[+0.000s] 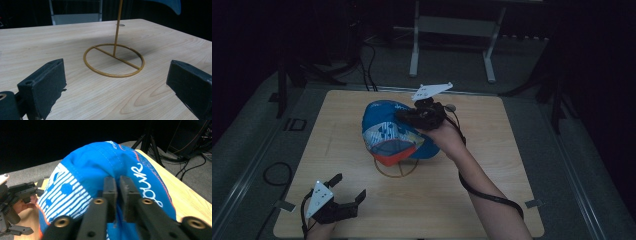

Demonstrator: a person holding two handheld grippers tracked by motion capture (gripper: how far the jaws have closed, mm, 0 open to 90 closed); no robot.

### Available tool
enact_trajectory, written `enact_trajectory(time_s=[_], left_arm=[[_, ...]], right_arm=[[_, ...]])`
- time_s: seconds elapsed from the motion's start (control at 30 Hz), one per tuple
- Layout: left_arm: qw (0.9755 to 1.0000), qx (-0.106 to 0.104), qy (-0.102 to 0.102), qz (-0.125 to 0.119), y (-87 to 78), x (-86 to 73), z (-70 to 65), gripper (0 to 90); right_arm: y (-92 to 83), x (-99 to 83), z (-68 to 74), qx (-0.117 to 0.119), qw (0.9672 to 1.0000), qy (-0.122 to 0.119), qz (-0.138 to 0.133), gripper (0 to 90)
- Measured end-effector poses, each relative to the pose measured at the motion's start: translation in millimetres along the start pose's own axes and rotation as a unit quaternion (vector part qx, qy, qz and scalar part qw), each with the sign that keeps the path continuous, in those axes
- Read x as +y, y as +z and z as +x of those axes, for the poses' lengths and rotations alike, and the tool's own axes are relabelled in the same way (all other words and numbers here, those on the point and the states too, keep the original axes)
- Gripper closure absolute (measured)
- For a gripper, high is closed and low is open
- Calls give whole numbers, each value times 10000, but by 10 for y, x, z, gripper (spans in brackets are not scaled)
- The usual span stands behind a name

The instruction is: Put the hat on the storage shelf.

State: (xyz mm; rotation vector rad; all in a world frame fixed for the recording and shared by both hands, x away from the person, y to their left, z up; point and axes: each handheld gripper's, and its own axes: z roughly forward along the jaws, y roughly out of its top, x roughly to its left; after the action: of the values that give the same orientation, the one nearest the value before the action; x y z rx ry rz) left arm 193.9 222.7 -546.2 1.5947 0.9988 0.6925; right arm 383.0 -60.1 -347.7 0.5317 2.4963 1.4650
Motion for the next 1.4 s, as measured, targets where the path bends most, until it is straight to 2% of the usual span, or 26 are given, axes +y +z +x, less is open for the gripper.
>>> enact_trajectory(time_s=[0.13, 0.33, 0.7, 0.97, 1.07, 1.23, 1.4], left_arm=[[10000, -2, -17, -3, 0, -3, -1, 27], [10000, -5, -23, -5, 10, -4, -5, 27], [10000, -21, -27, 13, 15, -11, -10, 27], [10000, -37, -35, 13, 18, -10, -17, 27], [10000, -46, -41, 20, 20, -10, -21, 27], [10000, -65, -71, 28, 31, -16, -28, 27], [9999, -77, -56, 47, 44, -20, -39, 27]], right_arm=[[-13, -44, -29, -56, 10000, 74, -6, 765], [-39, -87, -83, -94, 9998, 170, -22, 765], [-91, -115, -94, -105, 9998, 158, -46, 717], [-247, -227, -60, -99, 9998, 100, -110, 657], [-287, -274, -63, -101, 9998, 99, -146, 620], [-393, -456, -69, -157, 9996, 165, -168, 479], [-453, -613, -82, -116, 9997, 168, -161, 317]])
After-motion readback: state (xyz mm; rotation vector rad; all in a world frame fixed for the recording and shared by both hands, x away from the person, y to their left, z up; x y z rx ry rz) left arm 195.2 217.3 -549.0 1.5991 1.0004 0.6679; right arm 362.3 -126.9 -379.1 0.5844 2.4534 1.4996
